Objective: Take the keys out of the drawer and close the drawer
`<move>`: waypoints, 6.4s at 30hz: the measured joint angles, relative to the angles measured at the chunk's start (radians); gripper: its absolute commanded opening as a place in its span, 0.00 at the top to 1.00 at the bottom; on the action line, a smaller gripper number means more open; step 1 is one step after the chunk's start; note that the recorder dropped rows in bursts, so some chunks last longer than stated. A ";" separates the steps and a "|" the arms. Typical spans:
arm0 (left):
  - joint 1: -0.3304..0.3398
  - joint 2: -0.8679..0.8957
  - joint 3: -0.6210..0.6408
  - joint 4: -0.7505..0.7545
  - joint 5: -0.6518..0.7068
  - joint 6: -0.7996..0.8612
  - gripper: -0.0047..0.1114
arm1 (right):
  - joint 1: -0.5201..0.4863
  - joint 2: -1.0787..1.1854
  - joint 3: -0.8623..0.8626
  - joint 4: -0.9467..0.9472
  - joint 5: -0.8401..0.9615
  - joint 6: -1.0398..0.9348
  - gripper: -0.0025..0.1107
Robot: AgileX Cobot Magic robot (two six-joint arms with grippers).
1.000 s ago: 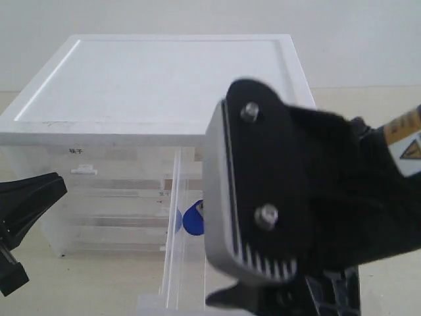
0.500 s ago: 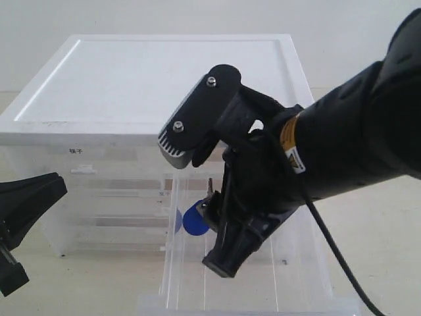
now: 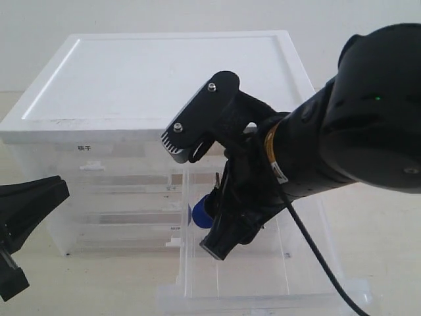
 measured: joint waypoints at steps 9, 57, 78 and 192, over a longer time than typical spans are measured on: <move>0.000 0.000 0.000 0.008 0.000 -0.004 0.92 | 0.000 0.046 -0.016 -0.029 -0.013 -0.027 0.97; 0.000 0.000 0.000 0.008 -0.017 -0.009 0.92 | -0.002 -0.152 -0.165 0.609 -0.171 -0.582 0.98; 0.000 0.000 0.000 0.019 -0.030 -0.011 0.92 | -0.002 0.049 -0.165 0.480 -0.187 -0.580 0.98; 0.000 0.000 0.000 0.057 -0.026 -0.024 0.92 | 0.001 -0.271 -0.046 0.482 0.381 -0.915 0.58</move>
